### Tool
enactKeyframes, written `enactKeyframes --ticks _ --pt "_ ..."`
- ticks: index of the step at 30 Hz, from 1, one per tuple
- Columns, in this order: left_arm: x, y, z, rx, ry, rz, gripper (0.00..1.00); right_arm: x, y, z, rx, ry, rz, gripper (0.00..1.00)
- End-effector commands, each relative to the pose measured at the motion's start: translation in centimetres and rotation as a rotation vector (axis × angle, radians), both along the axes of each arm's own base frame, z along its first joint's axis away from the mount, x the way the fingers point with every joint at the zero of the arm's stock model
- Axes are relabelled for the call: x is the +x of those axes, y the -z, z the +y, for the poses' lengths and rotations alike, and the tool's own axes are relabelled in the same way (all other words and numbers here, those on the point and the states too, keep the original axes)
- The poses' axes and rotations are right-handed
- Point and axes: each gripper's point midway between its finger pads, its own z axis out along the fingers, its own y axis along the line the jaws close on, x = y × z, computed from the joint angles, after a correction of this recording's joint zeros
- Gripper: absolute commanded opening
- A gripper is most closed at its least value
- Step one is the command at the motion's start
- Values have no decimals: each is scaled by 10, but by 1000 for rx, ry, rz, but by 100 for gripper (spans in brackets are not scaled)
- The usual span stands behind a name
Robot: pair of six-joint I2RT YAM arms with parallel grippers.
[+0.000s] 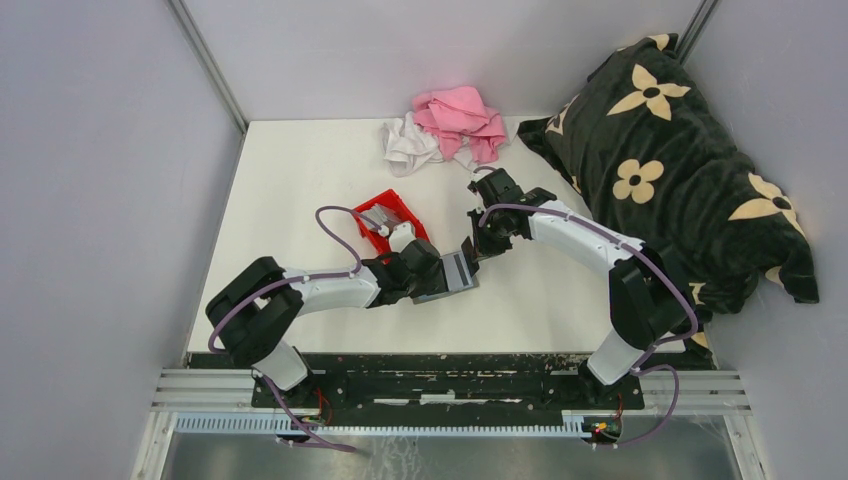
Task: Put the credit cards into the card holder
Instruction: Turn over the card slot in the card holder.
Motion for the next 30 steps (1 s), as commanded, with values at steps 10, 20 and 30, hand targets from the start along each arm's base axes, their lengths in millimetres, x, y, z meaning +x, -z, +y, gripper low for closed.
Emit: enactKeyframes --ticks 10,20,30 --pt "-12 18 13 84 12 47 28 8 -18 3 34 7 -60 1" --pt "-13 19 14 83 13 51 28 8 5 1 2 8 -30 1" --pt "-14 22 15 87 13 58 28 10 11 -9 -53 8 -45 1"
